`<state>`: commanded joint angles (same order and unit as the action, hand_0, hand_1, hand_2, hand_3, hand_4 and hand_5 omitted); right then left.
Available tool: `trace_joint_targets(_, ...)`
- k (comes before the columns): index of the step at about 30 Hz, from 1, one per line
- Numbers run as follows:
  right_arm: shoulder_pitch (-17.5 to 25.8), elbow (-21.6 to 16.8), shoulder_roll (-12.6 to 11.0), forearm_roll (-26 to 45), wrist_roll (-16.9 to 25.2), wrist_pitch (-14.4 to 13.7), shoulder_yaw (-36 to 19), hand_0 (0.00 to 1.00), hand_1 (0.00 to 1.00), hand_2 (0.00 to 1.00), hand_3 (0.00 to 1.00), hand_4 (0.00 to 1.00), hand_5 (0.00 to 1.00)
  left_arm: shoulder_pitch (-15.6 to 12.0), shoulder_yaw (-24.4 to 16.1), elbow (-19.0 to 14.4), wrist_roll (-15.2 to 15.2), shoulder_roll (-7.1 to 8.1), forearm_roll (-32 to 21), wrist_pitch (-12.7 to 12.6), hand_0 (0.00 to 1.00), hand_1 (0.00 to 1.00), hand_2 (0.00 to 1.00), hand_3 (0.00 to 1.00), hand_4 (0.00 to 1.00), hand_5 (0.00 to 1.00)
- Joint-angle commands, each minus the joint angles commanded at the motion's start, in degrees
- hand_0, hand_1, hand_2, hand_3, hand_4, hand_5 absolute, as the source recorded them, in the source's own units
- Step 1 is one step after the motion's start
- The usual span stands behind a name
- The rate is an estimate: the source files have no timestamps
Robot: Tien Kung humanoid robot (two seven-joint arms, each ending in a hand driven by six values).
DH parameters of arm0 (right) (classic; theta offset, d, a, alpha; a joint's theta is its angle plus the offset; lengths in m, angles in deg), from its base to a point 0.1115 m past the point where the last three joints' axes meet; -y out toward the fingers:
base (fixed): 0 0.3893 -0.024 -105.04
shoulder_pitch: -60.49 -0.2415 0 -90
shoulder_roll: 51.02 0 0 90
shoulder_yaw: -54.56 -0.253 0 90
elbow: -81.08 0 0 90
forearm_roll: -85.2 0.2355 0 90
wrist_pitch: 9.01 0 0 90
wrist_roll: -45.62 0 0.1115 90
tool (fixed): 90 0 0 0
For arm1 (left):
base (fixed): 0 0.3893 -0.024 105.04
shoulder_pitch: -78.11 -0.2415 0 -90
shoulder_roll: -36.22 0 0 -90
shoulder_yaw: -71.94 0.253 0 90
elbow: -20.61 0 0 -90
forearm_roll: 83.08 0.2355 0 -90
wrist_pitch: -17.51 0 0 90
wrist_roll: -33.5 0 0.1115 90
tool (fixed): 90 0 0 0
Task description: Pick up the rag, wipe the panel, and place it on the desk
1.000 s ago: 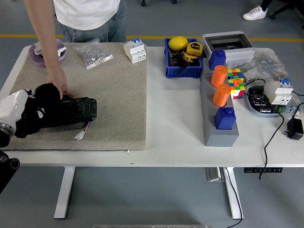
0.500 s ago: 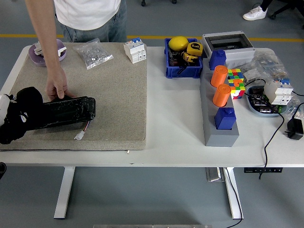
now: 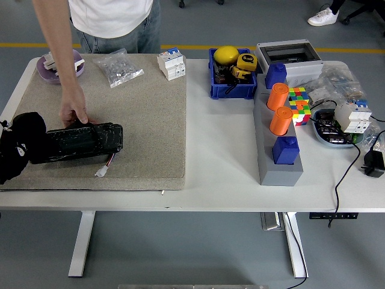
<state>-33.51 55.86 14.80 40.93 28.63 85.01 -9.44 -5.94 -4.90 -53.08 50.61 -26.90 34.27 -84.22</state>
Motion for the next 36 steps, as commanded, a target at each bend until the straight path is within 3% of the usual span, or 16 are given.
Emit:
trace_joint_targets(21, -0.19, 0.01, -0.11, 0.19, 0.09, -0.06, 0.02, 0.785, 0.547, 0.695, 0.715, 0.998, 0.724, 4.92, 13.82, -2.94, 1.23, -2.00, -0.22, -1.81, 0.269, 0.211, 0.478, 0.457, 0.084, 0.002)
trace_joint_targets(36, -0.46, -0.05, -0.02, 0.22, 0.16, -0.12, 0.01, 0.785, 0.547, 0.695, 0.715, 0.998, 0.723, 8.53, 21.14, -5.56, 2.27, -2.99, -0.94, -1.24, 0.269, 0.210, 0.478, 0.454, 0.084, 0.002)
